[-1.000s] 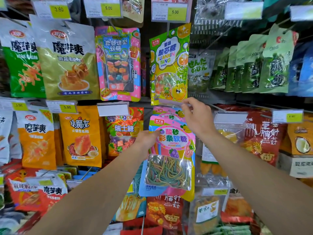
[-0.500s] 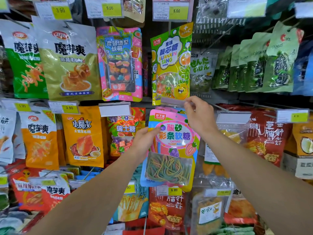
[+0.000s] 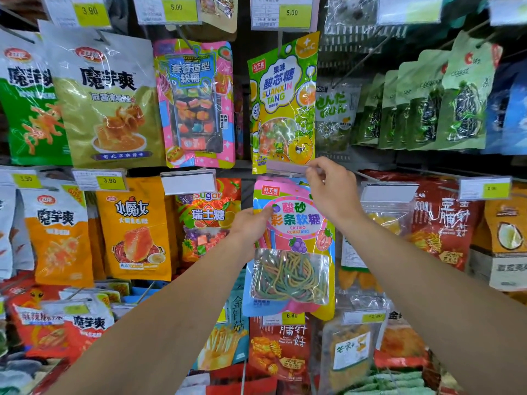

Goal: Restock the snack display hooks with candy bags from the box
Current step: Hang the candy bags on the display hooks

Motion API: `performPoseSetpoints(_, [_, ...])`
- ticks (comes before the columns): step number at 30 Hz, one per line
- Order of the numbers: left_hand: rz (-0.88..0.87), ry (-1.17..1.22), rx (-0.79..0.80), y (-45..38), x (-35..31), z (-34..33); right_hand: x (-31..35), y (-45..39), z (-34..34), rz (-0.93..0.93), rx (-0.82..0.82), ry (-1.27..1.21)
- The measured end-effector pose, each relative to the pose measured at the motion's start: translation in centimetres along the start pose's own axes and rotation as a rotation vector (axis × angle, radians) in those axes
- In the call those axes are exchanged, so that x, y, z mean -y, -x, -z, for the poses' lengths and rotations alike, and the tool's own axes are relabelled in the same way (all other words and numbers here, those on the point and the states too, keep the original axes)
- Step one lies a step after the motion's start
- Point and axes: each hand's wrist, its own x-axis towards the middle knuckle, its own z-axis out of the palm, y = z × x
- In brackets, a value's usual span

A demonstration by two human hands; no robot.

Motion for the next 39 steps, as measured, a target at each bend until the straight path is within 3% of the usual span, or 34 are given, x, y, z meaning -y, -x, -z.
performPoseSetpoints(24, [0.017,0.030,-0.014,-1.5,1.0,0.4,0.1,0.7,-0.2,-0.009,0.017,0.001])
performPoseSetpoints(33, [0.018,-0.034,0.031,-2.5,2.3,1.4,-2.1,6.2,-1.8,0.000,-0.032,0.057])
performPoseSetpoints(39, [0.030,-0.077,0.019,-2.5,2.9,1.3,-5.4,9.4,-3.5,-0.156,0.161,0.085])
